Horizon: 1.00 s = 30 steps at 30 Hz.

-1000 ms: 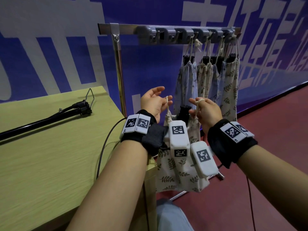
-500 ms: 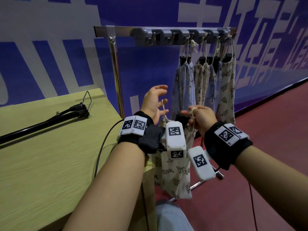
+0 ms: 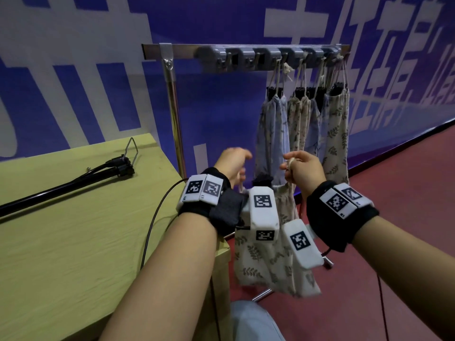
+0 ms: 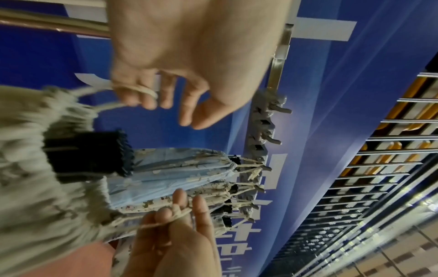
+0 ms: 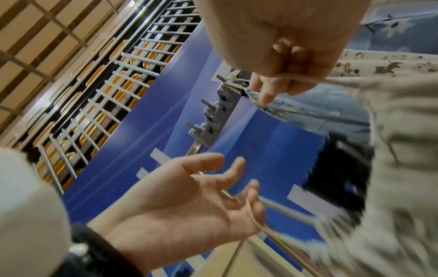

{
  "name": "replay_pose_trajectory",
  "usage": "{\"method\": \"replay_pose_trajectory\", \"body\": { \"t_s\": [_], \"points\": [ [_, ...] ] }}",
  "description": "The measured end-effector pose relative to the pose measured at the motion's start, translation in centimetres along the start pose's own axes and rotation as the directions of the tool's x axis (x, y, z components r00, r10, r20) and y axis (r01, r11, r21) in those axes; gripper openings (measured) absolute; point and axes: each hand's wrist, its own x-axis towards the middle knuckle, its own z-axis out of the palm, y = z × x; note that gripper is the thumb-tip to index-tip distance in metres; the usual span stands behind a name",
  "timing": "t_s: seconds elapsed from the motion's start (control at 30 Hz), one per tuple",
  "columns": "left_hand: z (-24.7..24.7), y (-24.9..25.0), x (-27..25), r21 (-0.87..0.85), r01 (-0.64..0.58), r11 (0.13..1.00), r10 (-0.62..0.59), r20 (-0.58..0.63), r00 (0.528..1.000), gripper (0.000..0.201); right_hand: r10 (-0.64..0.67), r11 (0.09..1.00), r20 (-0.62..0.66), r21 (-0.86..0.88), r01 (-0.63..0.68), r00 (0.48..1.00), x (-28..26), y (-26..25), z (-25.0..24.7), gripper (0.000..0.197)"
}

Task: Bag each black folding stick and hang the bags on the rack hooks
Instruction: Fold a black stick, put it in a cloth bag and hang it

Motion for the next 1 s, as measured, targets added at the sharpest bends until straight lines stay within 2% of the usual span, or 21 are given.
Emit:
{"method": "replay_pose_trajectory", "body": {
  "t_s": [0.07, 0.13, 0.17, 0.27, 0.37, 0.47, 0.53, 0.63, 0.7, 0.8, 0.9, 1.0],
  "points": [
    [-0.2, -0.5, 0.1, 0.177, 0.120, 0.977, -0.123, 0.008, 0.992, 0.028, -0.029, 0.999, 0.019, -0.032, 0.030, 0.999, 0.2, 0.2, 0.1, 0.039],
    [-0.2, -0.7, 0.3, 0.175, 0.145, 0.974, -0.156, 0.053, 0.986, 0.028, -0.064, 0.994, 0.086, -0.080, 0.071, 0.994, 0.1, 0.3, 0.1, 0.042],
    [-0.1, -0.7, 0.2, 0.115, 0.146, 0.983, -0.154, 0.061, 0.986, 0.027, -0.085, 0.990, 0.117, -0.102, 0.097, 0.989, 0.0, 0.3, 0.1, 0.044],
    [0.2, -0.2, 0.3, -0.061, 0.076, 0.995, -0.070, 0.090, 0.993, 0.012, -0.129, 0.975, 0.148, -0.159, 0.152, 0.981, -0.2, 0.4, -0.1, 0.045],
    [-0.2, -0.1, 0.2, -0.048, 0.009, 0.999, -0.005, 0.083, 0.997, 0.014, -0.107, 0.981, 0.107, -0.150, 0.122, 0.988, -0.1, 0.7, -0.5, 0.040],
    [-0.5, -0.2, 0.2, -0.139, -0.025, 0.990, 0.043, 0.129, 0.991, 0.018, -0.083, 0.991, 0.079, -0.094, 0.090, 0.993, -0.1, 0.7, -1.0, 0.035],
    [-0.3, 0.1, -0.1, -0.215, -0.091, 0.972, 0.118, 0.119, 0.986, 0.022, -0.105, 0.990, 0.055, -0.092, 0.110, 0.993, -0.1, 0.5, -1.1, 0.028],
    [-0.1, 0.3, -0.3, -0.287, -0.178, 0.941, 0.213, 0.097, 0.972, 0.025, -0.196, 0.963, -0.013, -0.191, 0.190, 0.980, -0.1, 0.0, -1.1, 0.014],
    [-0.1, 0.2, -0.1, -0.257, -0.207, 0.944, 0.225, 0.042, 0.973, 0.027, -0.276, 0.918, -0.021, -0.301, 0.258, 0.961, 0.0, -0.1, -1.0, 0.017],
    [0.0, -0.1, 0.2, -0.096, -0.210, 0.973, 0.208, -0.032, 0.978, 0.030, -0.318, 0.859, 0.048, -0.410, 0.309, 0.947, -0.2, -0.2, -0.6, 0.023],
    [0.3, -0.3, 0.1, -0.012, -0.164, 0.986, 0.164, -0.007, 0.986, 0.035, -0.337, 0.831, 0.114, -0.430, 0.352, 0.935, -0.8, -0.2, 0.2, 0.025],
    [0.4, -0.4, -0.1, 0.092, -0.155, 0.984, 0.154, 0.015, 0.988, 0.041, -0.364, 0.778, 0.144, -0.497, 0.385, 0.920, -1.4, -0.4, 0.9, 0.017]
  ]
}}
